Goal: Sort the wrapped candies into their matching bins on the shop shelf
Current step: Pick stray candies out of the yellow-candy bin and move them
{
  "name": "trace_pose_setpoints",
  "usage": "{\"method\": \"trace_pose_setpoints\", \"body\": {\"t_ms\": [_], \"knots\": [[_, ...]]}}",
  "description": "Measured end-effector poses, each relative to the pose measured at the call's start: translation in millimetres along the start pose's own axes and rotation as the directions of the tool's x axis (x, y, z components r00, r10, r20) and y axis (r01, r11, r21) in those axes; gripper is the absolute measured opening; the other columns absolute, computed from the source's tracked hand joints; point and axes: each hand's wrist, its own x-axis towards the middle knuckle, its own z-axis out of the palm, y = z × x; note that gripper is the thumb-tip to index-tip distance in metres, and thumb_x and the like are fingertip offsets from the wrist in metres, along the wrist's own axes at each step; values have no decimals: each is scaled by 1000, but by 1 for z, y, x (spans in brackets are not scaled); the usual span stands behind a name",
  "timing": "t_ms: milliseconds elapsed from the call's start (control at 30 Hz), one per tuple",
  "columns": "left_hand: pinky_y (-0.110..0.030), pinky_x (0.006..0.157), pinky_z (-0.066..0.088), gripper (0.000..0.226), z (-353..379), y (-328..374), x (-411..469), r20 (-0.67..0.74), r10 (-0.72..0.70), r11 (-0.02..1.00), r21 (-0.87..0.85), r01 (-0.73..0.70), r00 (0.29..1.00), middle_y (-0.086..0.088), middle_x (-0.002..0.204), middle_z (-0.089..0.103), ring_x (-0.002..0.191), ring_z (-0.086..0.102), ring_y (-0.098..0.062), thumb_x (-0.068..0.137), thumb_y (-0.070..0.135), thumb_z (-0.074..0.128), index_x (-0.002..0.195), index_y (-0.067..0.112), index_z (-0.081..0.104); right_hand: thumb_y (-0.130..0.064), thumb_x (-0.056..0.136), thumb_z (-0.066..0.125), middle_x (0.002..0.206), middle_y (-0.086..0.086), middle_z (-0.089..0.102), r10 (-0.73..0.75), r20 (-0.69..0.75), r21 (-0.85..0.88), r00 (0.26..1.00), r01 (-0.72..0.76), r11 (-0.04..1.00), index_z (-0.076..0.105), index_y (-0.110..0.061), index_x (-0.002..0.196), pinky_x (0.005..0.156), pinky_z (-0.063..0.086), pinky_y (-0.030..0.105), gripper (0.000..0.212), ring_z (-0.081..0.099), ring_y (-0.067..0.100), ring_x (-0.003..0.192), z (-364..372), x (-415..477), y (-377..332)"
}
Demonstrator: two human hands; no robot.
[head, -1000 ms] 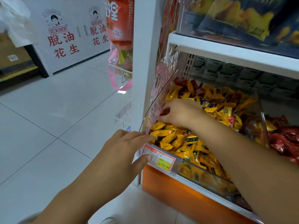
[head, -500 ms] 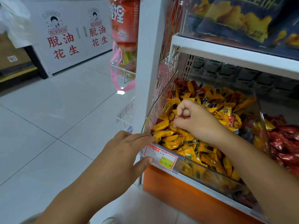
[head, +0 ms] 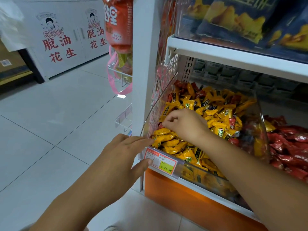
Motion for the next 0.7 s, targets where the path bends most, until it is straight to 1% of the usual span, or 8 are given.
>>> {"method": "trace_pose_setpoints", "body": {"t_ms": [100, 167, 267, 367, 400, 467, 600, 700], "knots": [[-19, 105, 31, 53, 1, 2, 1, -53, 30, 999, -22, -31, 998, 31, 142, 36, 125, 24, 2, 92, 54, 41, 143, 53, 26, -42, 91, 60, 59, -8, 53, -24, -64, 228, 998, 38, 973, 64, -32, 80, 59, 43, 33, 15, 52, 11, 59, -19, -21, 10], [-20, 103, 33, 49, 3, 6, 2, -109, 65, 997, -38, -69, 992, 26, 139, 43, 123, 29, -1, 94, 53, 44, 142, 50, 33, -38, 92, 58, 62, -3, 57, -65, -101, 306, 993, 93, 947, 62, -29, 82, 62, 45, 30, 15, 53, 8, 58, -37, -43, 12], [-12, 91, 31, 45, 8, 20, 9, -138, 118, 989, -75, -129, 983, 23, 128, 54, 113, 34, 0, 92, 55, 46, 136, 45, 48, -36, 92, 58, 67, -3, 62, -76, -184, 285, 980, 127, 950, 60, -29, 81, 57, 41, 20, 13, 55, 4, 60, -70, -77, 23], [-8, 85, 29, 55, 16, 39, 17, -122, 191, 975, -94, -203, 974, 19, 115, 63, 107, 43, -3, 82, 60, 39, 127, 38, 60, -33, 90, 59, 67, -7, 62, 21, -333, 252, 943, 68, 965, 61, -28, 79, 54, 38, 15, 13, 56, 5, 60, -104, -104, 54], [-8, 85, 30, 57, 18, 46, 20, -116, 205, 970, -108, -217, 972, 18, 114, 65, 106, 47, -6, 81, 60, 37, 126, 37, 61, -34, 90, 60, 66, -8, 62, 72, -388, 231, 919, 21, 973, 61, -28, 77, 57, 39, 16, 14, 56, 5, 61, -114, -111, 69], [-9, 82, 32, 57, 23, 59, 26, -127, 247, 959, -107, -261, 961, 18, 111, 65, 104, 51, -10, 81, 60, 37, 125, 34, 63, -37, 88, 60, 66, -10, 62, 168, -460, 167, 872, -100, 981, 60, -32, 73, 67, 44, 28, 16, 58, 7, 68, -131, -123, 102], [-7, 78, 30, 55, 33, 83, 37, -143, 311, 941, -95, -325, 940, 20, 112, 64, 100, 39, 1, 82, 59, 39, 124, 34, 64, -33, 88, 65, 90, -9, 70, 271, -380, 98, 884, -253, 962, 61, -38, 74, 77, 44, 31, 15, 61, 13, 86, -145, -143, 150], [-7, 90, 26, 65, 42, 93, 48, -100, 303, 943, -114, -314, 948, 22, 129, 55, 114, 33, 2, 78, 65, 30, 130, 38, 58, -32, 87, 67, 108, -11, 67, 298, -231, 52, 926, -295, 954, 62, -45, 84, 90, 42, 28, 14, 59, 11, 104, -149, -155, 162]]}}
